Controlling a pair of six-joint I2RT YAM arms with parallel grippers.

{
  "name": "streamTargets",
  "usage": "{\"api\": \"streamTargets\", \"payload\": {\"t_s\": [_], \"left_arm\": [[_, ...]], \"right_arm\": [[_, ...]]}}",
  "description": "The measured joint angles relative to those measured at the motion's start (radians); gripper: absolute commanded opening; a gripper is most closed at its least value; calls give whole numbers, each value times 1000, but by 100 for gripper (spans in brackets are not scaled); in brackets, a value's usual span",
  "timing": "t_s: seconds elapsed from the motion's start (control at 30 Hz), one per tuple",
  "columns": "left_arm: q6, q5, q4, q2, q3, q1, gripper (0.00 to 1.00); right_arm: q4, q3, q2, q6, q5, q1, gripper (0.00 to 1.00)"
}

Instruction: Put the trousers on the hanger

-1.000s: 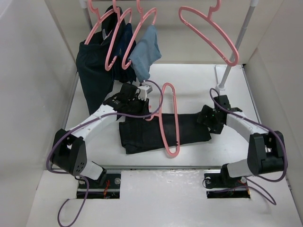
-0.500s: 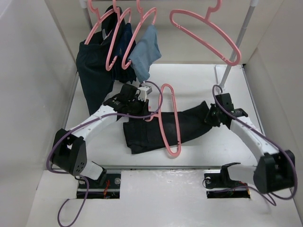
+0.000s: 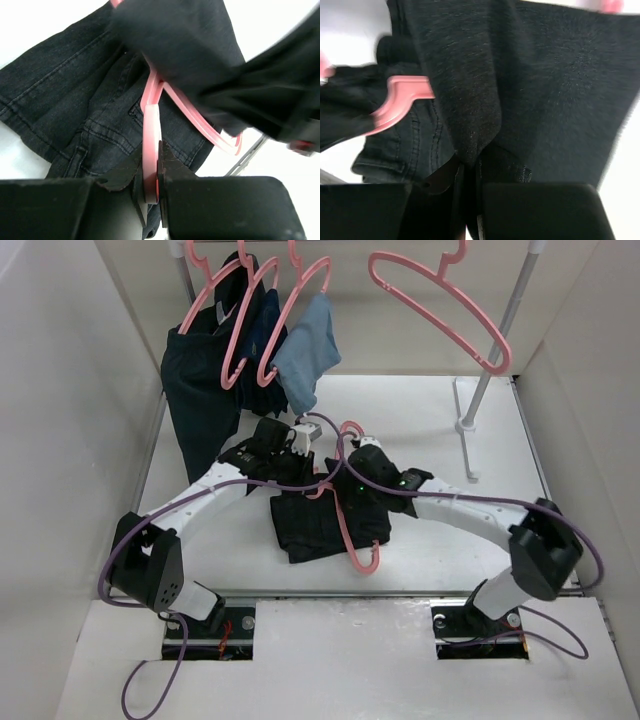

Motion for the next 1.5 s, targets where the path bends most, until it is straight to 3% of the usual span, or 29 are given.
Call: {"api": "streamTargets", "payload": {"t_s": [0.27, 0.47, 0.57, 0.73, 0.97, 1.17, 1.23, 1.27, 1.3, 1.4, 1.47, 1.5], "left_arm": [[45, 8, -58, -8, 12, 10, 0], [73, 138, -77, -53, 62, 20, 0], [81, 190, -92, -54, 101, 22, 0], [87, 190, -179, -47, 146, 53, 0], [91, 198, -170, -22, 156, 54, 0], [90, 212, -112, -22, 156, 37, 0], [90, 220, -102, -22, 156, 32, 0], [90, 222, -99, -22, 156, 32, 0], [90, 223, -97, -22, 156, 32, 0], [90, 226, -93, -22, 156, 31, 0], [89, 227, -93, -22, 156, 31, 0], [86, 230, -93, -22, 156, 31, 0]], "right_arm": [[206, -60, 135, 30, -228, -117, 0], [357, -135, 187, 50, -371, -195, 2], [392, -70, 278, 11, -409, -149, 12], [414, -21, 325, -6, -448, -123, 54], [371, -158, 127, -44, -442, -159, 85], [138, -128, -55, -163, -404, -164, 83], [97, -103, -83, -193, -402, -165, 67], [87, -97, -97, -203, -407, -167, 54], [80, -97, -111, -212, -416, -172, 28], [88, -117, -138, -198, -454, -209, 3], [108, -145, -138, -179, -484, -246, 12], [117, -161, -134, -166, -500, -262, 25]]}}
